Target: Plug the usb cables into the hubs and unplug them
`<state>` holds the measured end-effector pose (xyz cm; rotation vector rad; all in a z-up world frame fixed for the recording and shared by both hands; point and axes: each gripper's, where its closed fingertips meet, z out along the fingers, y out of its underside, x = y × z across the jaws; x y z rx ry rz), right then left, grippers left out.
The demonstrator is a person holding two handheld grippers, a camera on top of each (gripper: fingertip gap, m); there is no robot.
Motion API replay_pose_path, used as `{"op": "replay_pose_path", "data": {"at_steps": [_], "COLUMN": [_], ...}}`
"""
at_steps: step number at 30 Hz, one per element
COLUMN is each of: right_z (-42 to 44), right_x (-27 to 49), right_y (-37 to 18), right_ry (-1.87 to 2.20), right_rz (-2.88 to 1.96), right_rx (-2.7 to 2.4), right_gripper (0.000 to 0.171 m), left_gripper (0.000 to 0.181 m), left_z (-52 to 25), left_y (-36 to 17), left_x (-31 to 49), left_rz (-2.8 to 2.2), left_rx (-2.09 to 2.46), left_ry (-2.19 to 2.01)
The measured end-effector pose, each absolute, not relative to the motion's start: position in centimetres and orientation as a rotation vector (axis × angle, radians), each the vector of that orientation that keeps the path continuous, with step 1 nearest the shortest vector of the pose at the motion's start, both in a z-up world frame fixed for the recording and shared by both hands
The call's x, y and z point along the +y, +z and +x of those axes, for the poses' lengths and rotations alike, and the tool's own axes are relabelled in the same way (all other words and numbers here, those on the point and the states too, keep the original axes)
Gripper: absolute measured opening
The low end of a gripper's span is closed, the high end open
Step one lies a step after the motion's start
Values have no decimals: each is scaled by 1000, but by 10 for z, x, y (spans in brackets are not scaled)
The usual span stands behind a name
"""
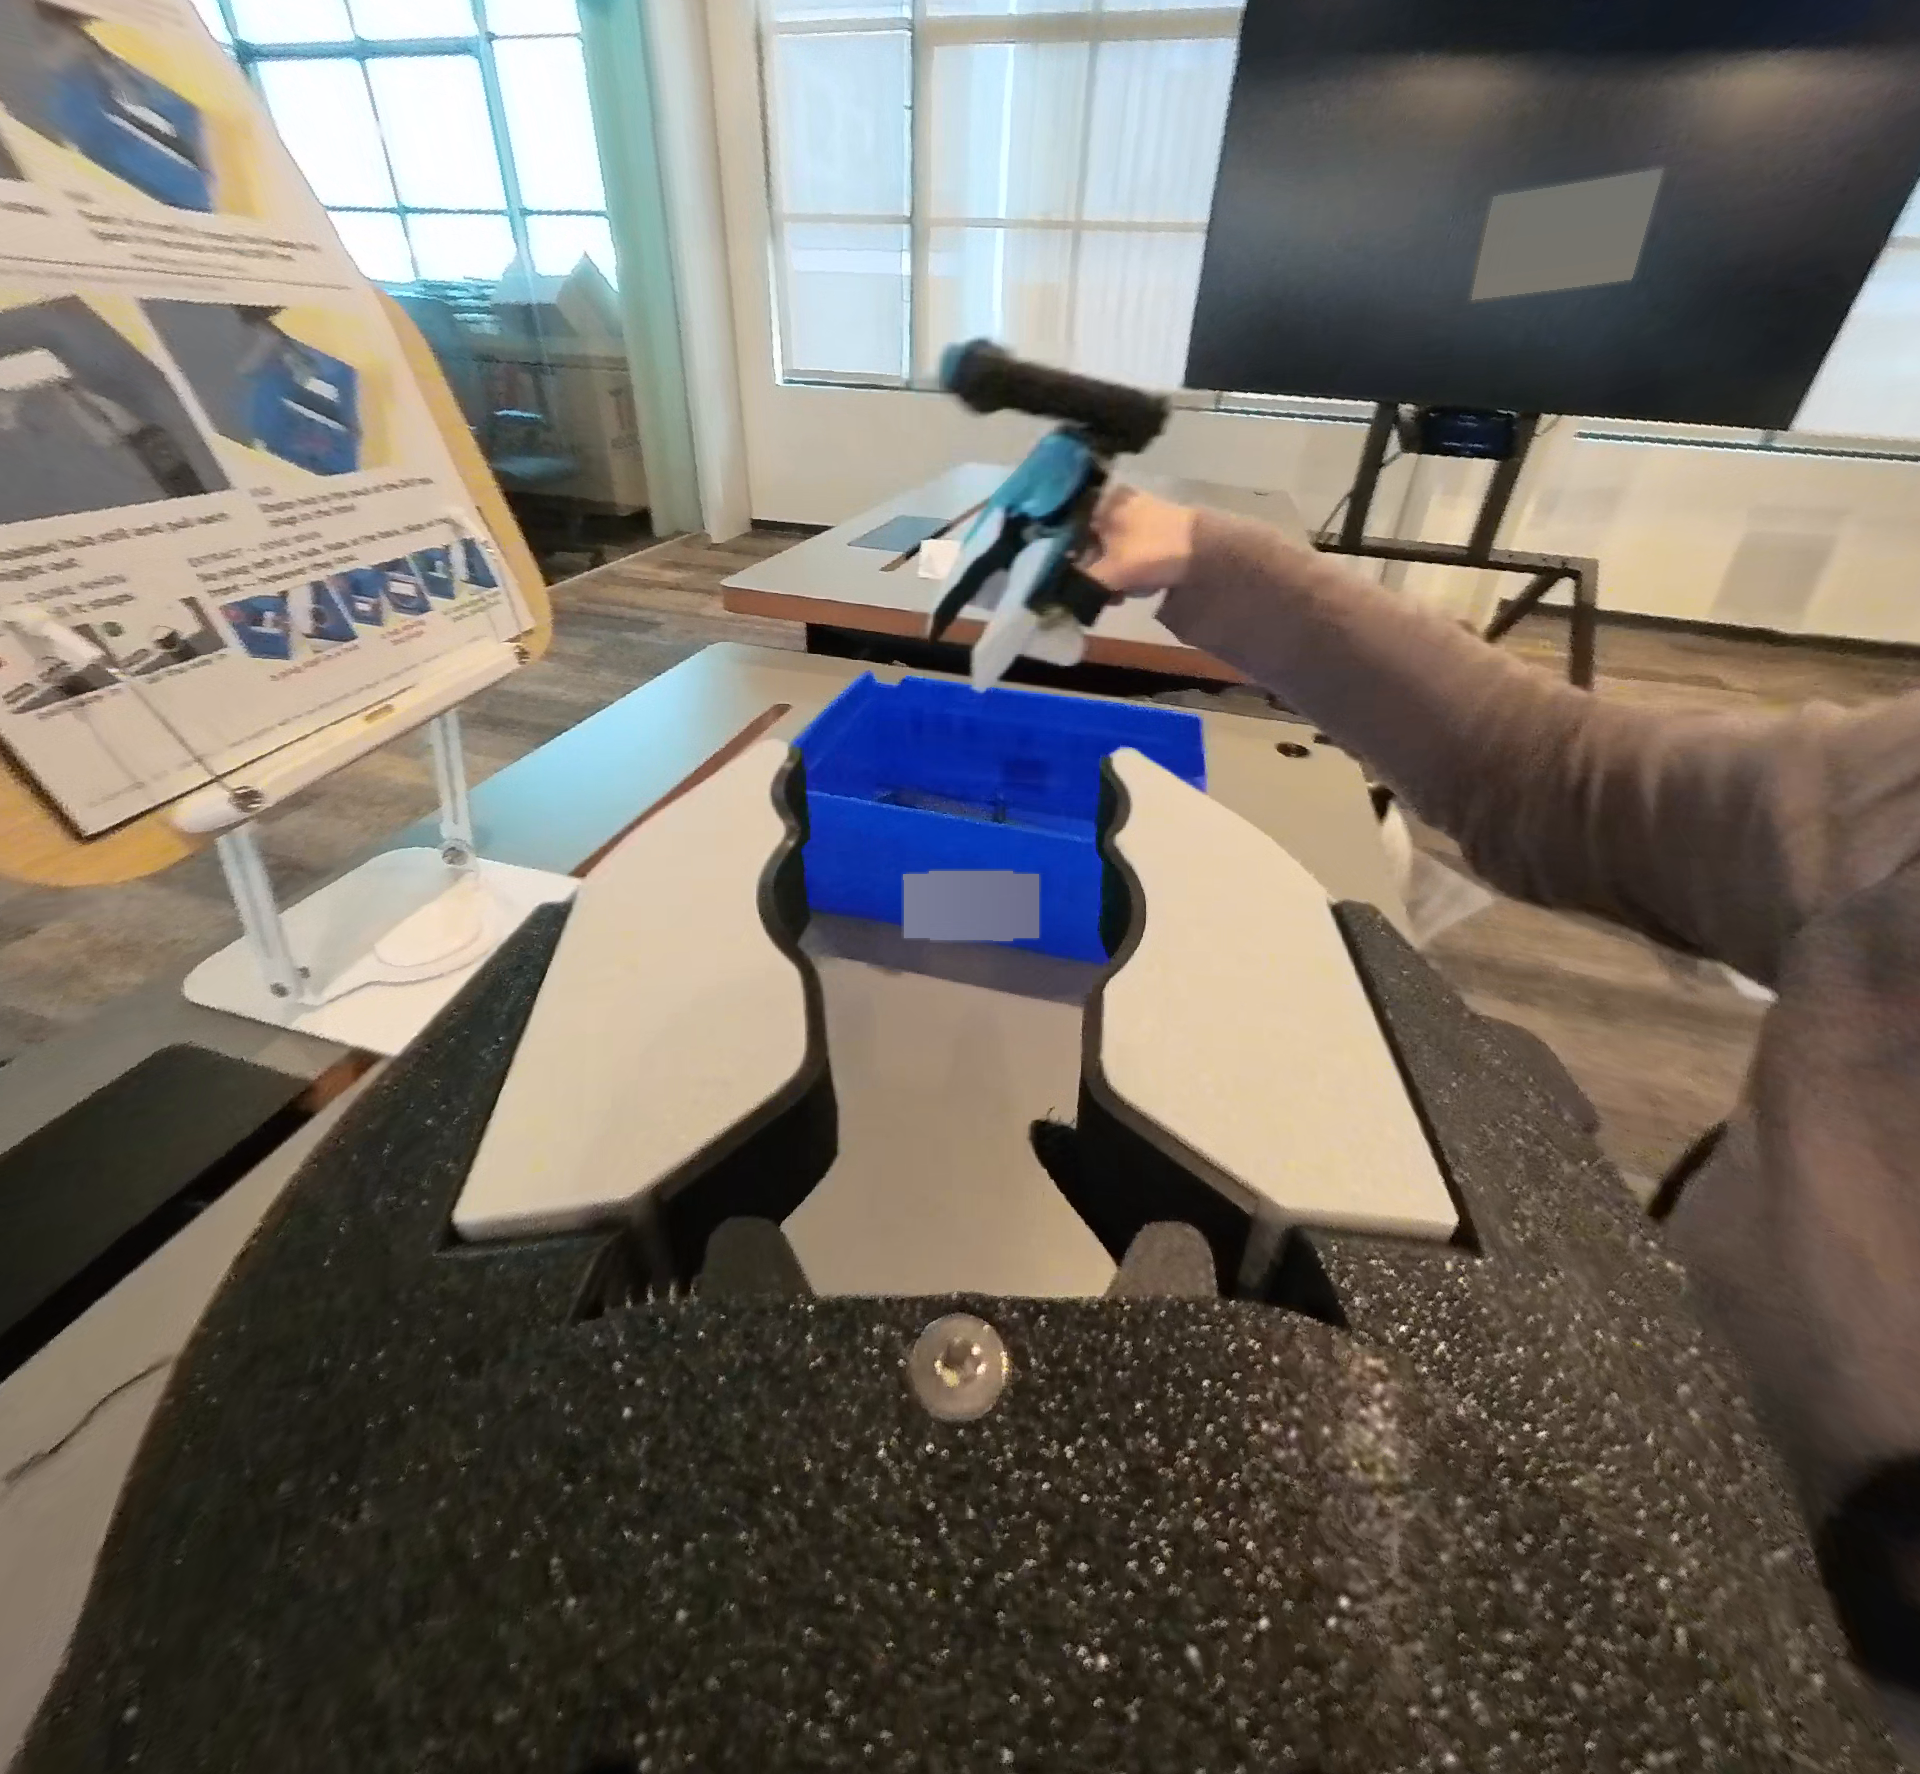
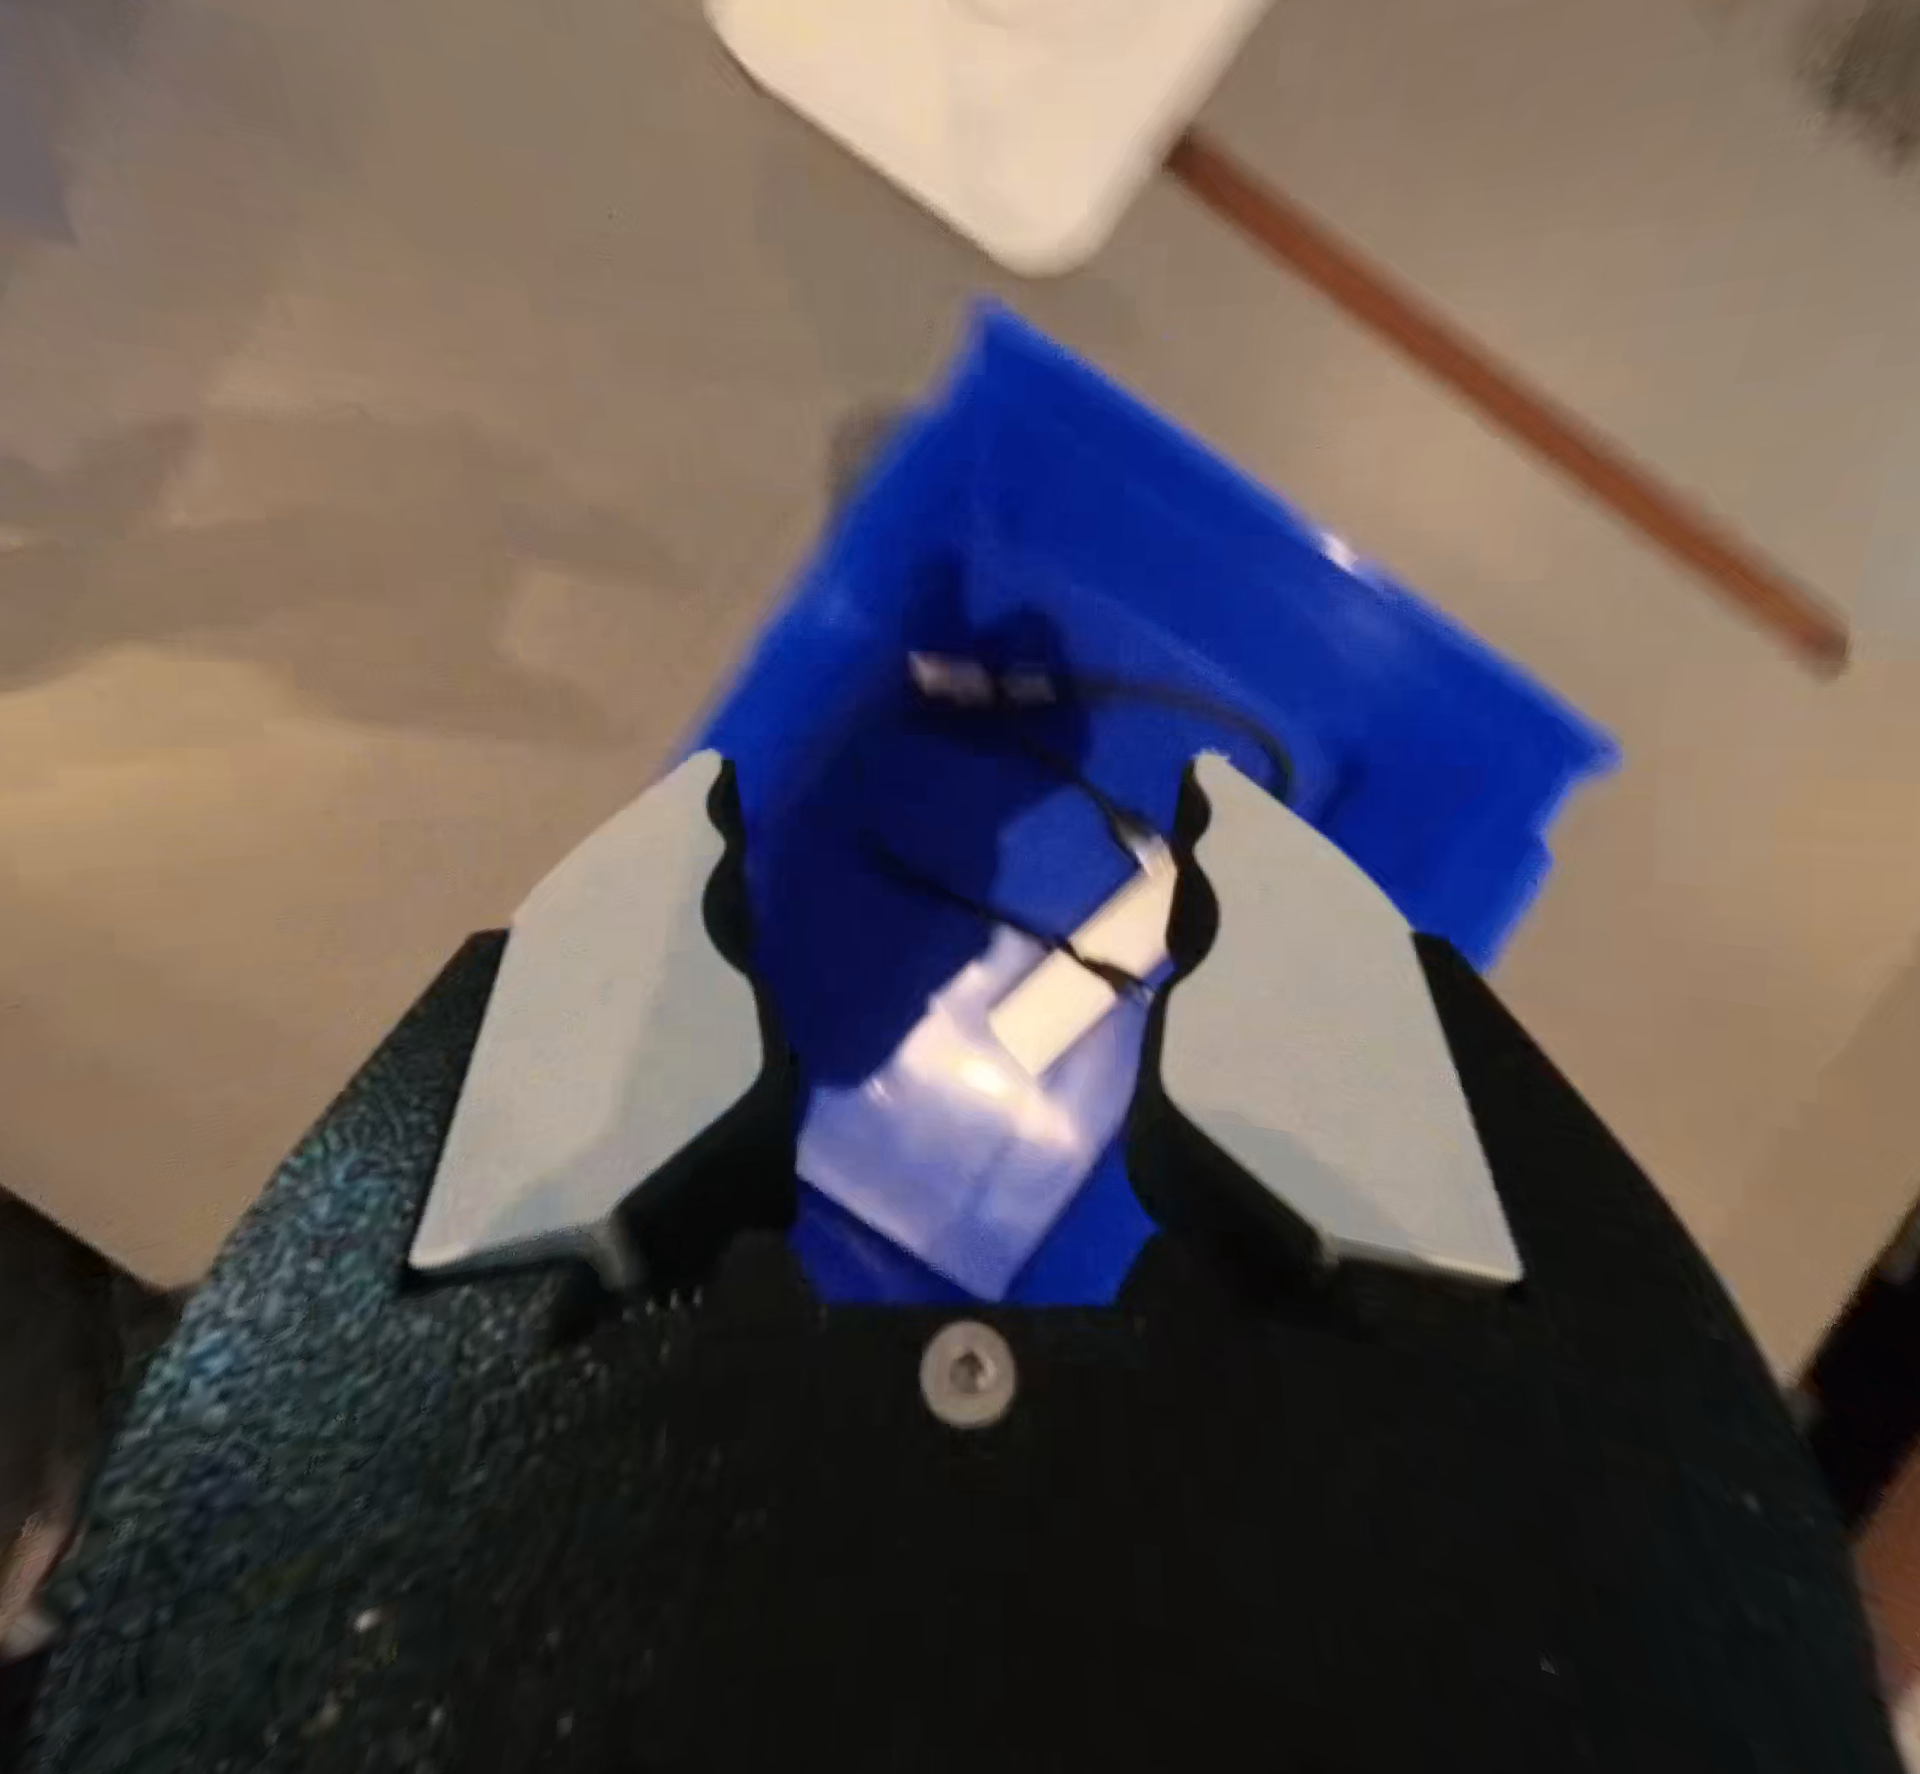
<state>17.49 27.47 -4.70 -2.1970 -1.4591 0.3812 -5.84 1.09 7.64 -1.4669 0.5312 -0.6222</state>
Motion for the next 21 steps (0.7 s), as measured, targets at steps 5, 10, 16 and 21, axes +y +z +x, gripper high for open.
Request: {"op": "replay_pose_path", "data": {"at_steps": [5,10,16,21], "right_z": [77,-5,-100,-194], "right_x": [172,81,30,0], "right_y": [15,26,-10,-36], "right_ry": [583,710,766,716], "right_rz": [-1635,-1288,-1161,-1079], "right_rx": [-1565,-1665,-1901,-2164], "right_gripper": [79,68,51,38], "left_gripper": [53,52,51,50], "left_z": [-86,-139,-241,-286], "left_y": [84,90,94,105], "left_x": [3,-31,-91,-125], "left_rz": [-1491,-1525,-1551,-1445], "left_rx": [408,263,32,-122], "left_ry": [-472,-251,106,133]}}
